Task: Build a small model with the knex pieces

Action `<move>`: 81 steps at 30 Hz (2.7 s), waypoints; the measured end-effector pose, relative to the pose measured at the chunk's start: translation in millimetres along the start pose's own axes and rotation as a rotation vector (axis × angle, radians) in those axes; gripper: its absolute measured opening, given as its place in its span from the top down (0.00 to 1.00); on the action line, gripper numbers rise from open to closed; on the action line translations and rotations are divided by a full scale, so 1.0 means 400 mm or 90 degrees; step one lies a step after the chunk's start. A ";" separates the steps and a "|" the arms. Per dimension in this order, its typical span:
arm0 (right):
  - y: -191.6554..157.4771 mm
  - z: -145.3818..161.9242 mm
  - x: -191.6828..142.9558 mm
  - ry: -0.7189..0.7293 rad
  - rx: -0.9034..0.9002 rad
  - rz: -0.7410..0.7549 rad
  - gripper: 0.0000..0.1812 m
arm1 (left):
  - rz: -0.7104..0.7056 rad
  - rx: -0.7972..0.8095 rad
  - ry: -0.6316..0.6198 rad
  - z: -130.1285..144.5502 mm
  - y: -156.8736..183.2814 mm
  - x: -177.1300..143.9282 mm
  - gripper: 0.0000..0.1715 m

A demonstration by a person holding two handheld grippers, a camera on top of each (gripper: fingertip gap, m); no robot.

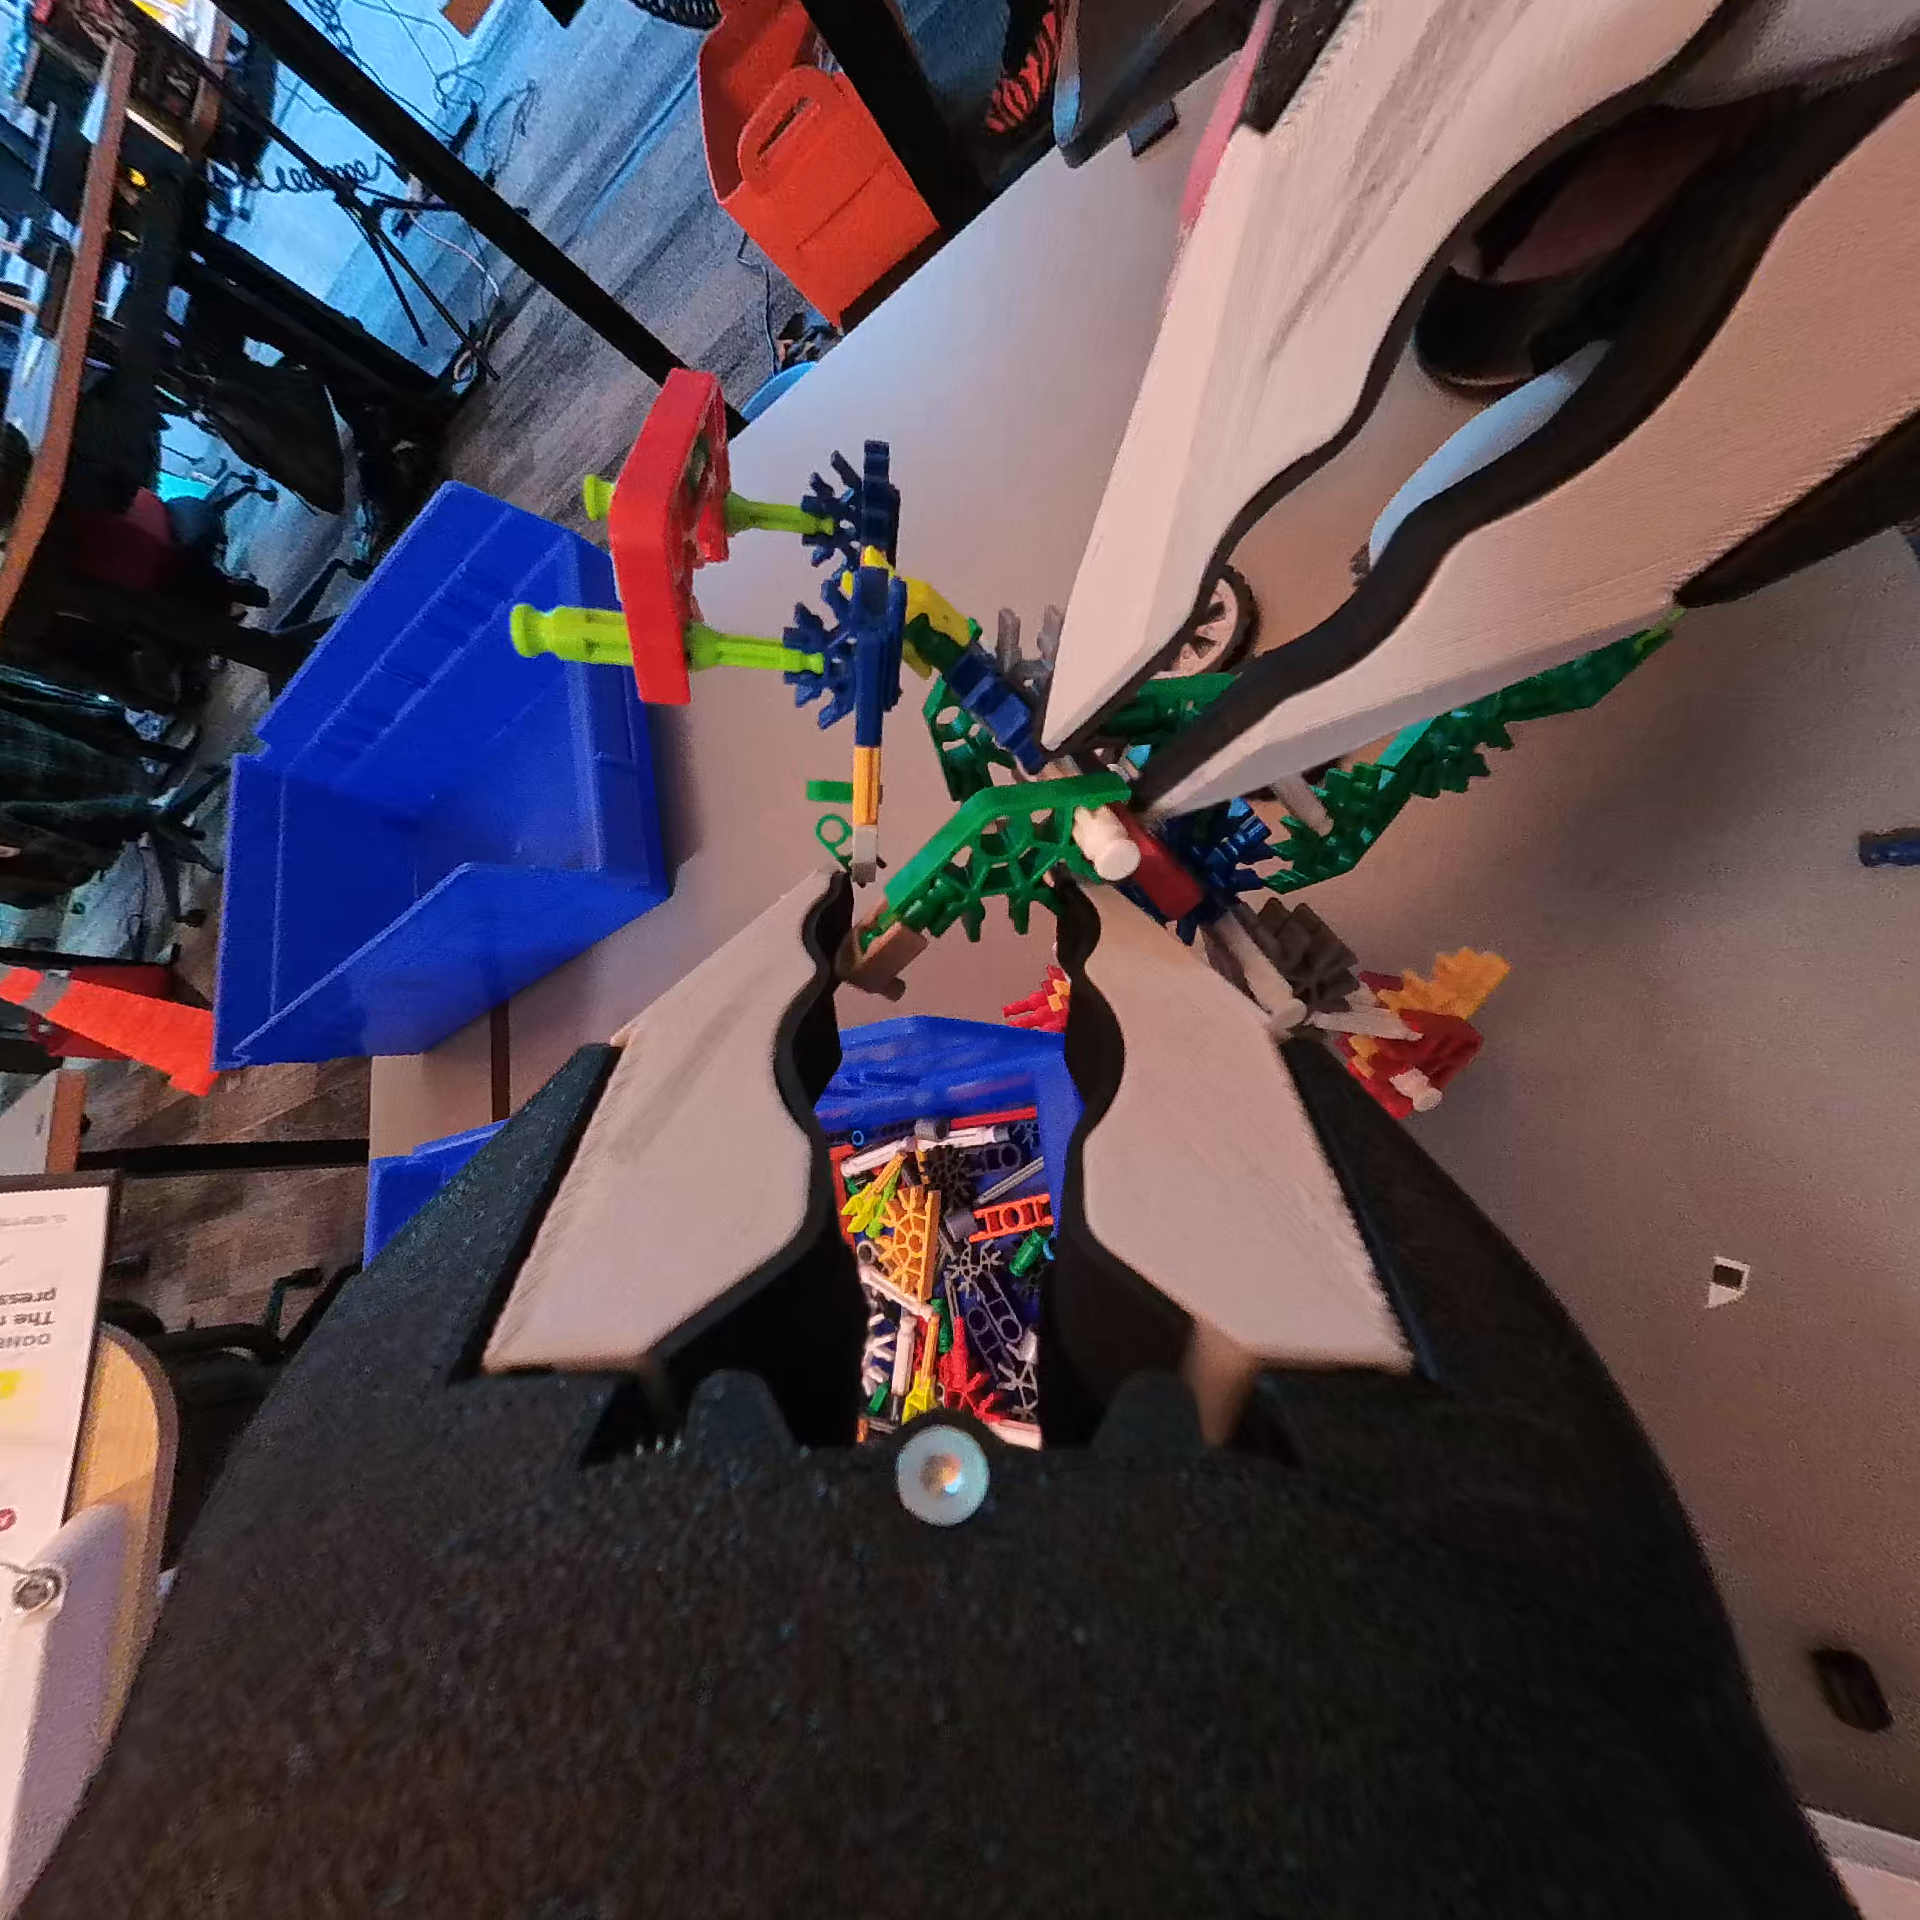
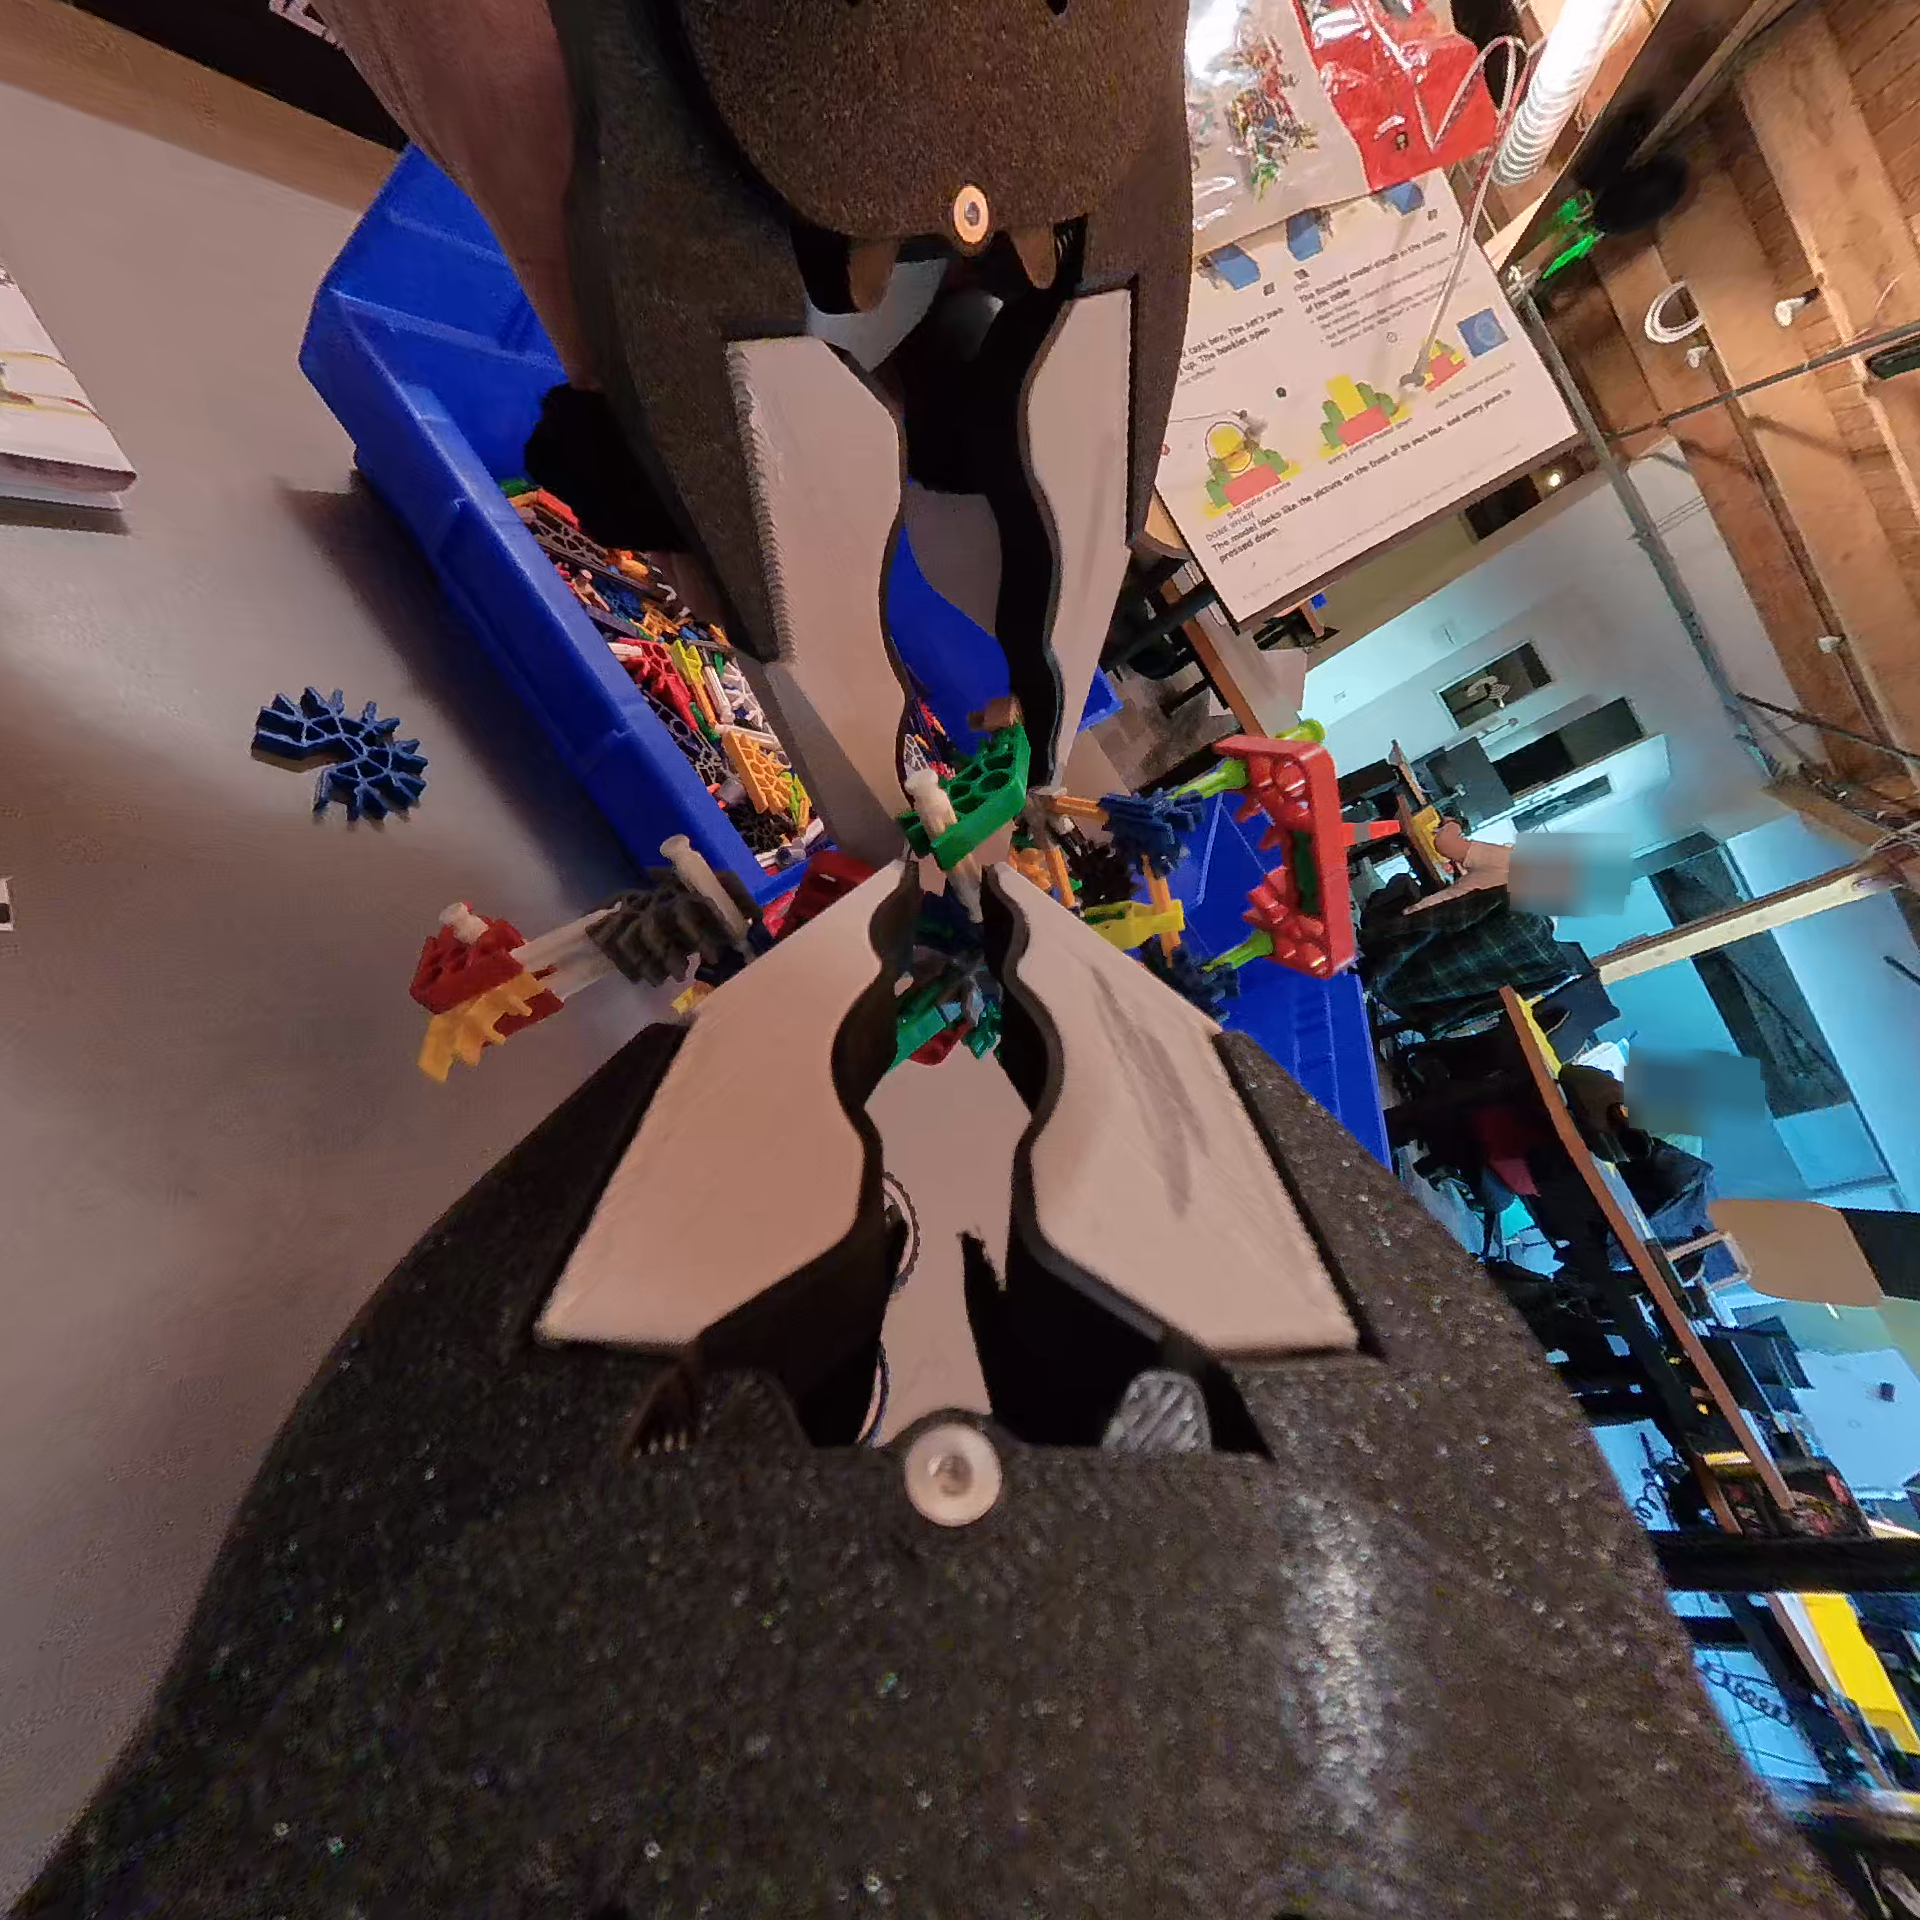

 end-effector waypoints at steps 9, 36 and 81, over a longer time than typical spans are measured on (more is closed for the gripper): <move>-0.002 0.010 0.011 -0.006 0.002 -0.012 0.93 | 0.006 0.003 -0.004 0.002 0.008 0.013 0.78; -0.013 0.043 0.028 -0.027 0.012 -0.044 0.95 | 0.008 0.017 -0.008 0.020 0.017 0.038 0.76; 0.032 0.035 0.030 0.023 0.076 -0.104 0.98 | -0.025 0.036 0.070 0.019 0.004 0.016 0.83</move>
Point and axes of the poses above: each gripper's, where its closed fingertips meet, x out along the fingers, z out of its underside, y = z × x across the jaws, the point moved 8 cm from there along -x, back along the fingers, and after that the axes turned 6 degrees about x, right-handed, at the moved point
